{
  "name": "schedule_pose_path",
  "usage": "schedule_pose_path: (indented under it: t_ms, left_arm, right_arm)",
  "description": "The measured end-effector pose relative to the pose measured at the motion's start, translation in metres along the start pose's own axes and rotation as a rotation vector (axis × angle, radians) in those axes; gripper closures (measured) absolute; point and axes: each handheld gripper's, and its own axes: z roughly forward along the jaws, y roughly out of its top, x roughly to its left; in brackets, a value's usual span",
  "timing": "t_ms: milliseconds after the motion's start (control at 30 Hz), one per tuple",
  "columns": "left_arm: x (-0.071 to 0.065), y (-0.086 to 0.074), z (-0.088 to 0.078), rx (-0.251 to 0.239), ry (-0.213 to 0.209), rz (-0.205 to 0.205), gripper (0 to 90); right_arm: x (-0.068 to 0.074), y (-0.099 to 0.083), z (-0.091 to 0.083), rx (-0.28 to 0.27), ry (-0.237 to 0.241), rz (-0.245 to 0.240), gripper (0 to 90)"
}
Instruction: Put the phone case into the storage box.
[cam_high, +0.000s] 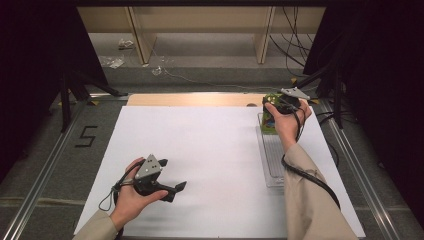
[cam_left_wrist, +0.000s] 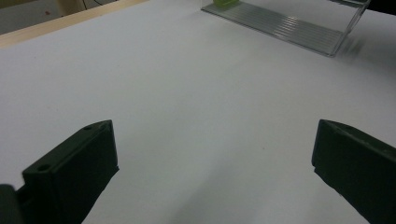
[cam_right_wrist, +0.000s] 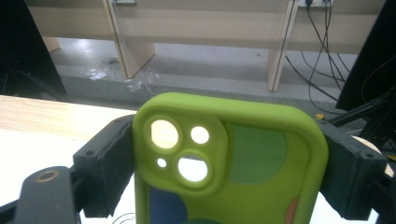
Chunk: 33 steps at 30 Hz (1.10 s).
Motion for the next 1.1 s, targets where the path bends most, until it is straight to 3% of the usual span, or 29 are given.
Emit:
schedule_pose_path:
  t_ms: [433,1100]
  left_arm:
    - [0.000,0.000,0.000,0.000,0.001,0.000,0.0]
    - [0.000,0.000,0.000,-0.001,0.001,-0.001,0.0]
  right_arm:
    - [0.000,-0.003,0.002,0.017,-0.003,0.005,9.4]
    - [0.007,-0.001,-0.016,0.058,0.021,0.005,8.8]
